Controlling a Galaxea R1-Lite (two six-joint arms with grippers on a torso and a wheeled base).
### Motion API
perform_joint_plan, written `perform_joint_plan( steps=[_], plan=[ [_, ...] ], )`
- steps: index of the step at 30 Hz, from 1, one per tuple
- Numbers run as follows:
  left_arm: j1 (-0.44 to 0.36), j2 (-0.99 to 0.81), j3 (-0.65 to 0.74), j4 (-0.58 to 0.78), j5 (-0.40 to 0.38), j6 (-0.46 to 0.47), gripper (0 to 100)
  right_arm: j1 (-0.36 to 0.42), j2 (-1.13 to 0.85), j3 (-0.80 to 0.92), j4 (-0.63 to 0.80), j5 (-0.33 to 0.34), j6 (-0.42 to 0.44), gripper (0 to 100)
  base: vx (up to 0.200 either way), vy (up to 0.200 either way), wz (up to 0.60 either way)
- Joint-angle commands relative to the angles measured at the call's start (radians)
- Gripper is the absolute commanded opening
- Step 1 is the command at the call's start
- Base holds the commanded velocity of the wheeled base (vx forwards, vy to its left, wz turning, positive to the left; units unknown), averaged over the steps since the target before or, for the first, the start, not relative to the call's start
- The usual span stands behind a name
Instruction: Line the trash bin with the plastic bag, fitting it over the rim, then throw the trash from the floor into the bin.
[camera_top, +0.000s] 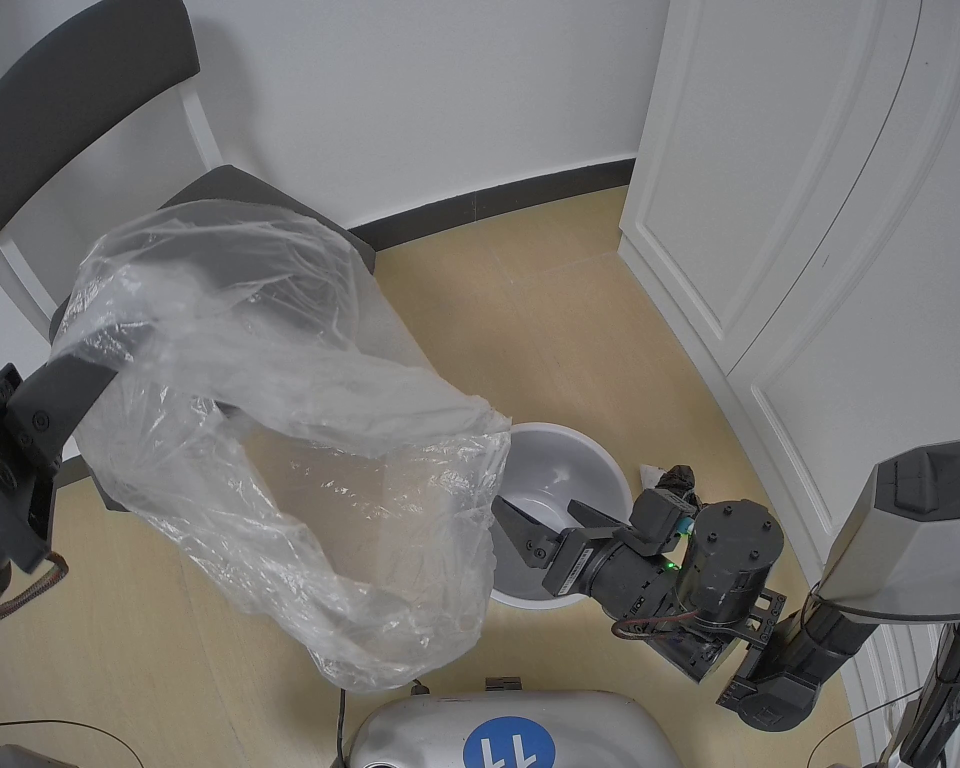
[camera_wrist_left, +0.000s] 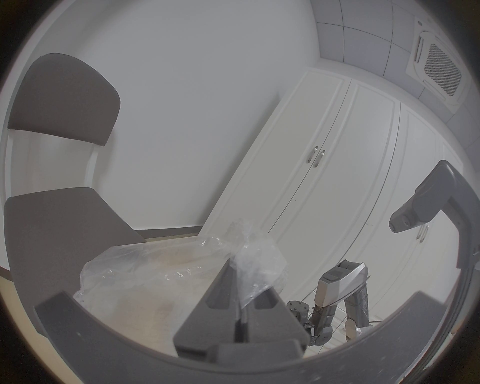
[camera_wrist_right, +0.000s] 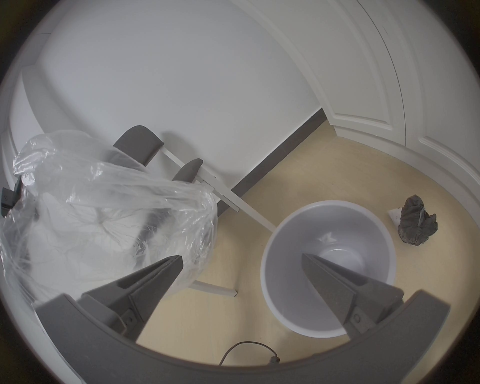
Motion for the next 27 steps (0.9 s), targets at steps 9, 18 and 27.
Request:
perform_joint_plan(
  steps=[9,18,27],
  plan=[
    [-0.002,0.003,-0.002,-0.002,-0.002,-0.002,0,0.039,-0.037,0.030,-0.018,0.001,-0.004,100,0.000,0.000,0.00],
    [0.000,0.008,-0.002,-0.016,-0.002,-0.006,0,0.070,-0.139,0.079,-0.018,0.004,-0.052,100,0.000,0.000,0.00],
    [0.000,0.007,-0.006,-0.016,-0.002,-0.008,0,0.079,-0.038,0.078,-0.018,0.006,-0.042,100,0.000,0.000,0.00]
  ],
)
